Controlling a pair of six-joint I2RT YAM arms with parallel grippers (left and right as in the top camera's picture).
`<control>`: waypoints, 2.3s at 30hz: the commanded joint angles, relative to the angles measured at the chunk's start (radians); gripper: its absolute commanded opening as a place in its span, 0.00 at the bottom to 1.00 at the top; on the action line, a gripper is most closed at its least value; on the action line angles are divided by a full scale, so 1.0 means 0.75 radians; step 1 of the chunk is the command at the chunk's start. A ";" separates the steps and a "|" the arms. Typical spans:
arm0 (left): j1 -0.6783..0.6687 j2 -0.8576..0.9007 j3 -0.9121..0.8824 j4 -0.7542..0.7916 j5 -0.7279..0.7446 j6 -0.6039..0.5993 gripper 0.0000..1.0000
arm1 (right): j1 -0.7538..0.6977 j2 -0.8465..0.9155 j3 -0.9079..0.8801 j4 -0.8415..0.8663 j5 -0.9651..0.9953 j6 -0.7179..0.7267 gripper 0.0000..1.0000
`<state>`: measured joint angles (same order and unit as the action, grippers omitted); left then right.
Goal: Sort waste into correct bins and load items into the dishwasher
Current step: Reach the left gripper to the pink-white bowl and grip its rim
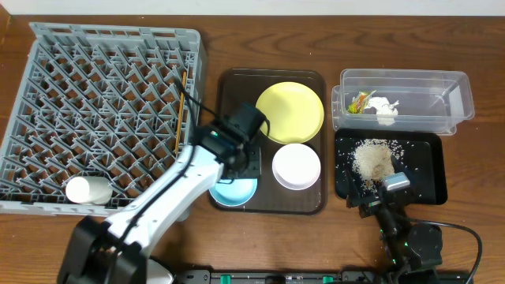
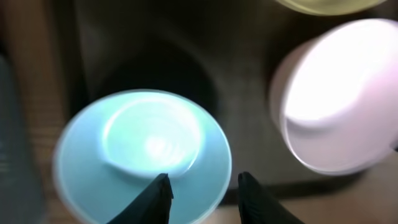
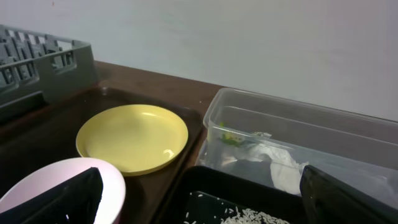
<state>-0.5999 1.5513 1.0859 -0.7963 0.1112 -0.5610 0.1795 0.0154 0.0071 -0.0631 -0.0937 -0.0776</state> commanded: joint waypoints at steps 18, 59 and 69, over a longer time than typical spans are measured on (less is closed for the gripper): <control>-0.106 0.243 -0.071 0.224 -0.066 -0.078 0.08 | -0.012 -0.011 -0.002 -0.005 -0.006 -0.013 0.99; -0.022 0.160 0.046 0.376 0.401 0.269 0.50 | -0.012 -0.011 -0.002 -0.005 -0.005 -0.013 0.99; -0.021 0.372 0.046 0.409 0.480 0.295 0.50 | -0.012 -0.011 -0.002 -0.005 -0.005 -0.013 0.99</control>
<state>-0.6186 1.7969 1.1355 -0.5026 0.4149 -0.3649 0.1795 0.0154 0.0071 -0.0631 -0.0937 -0.0780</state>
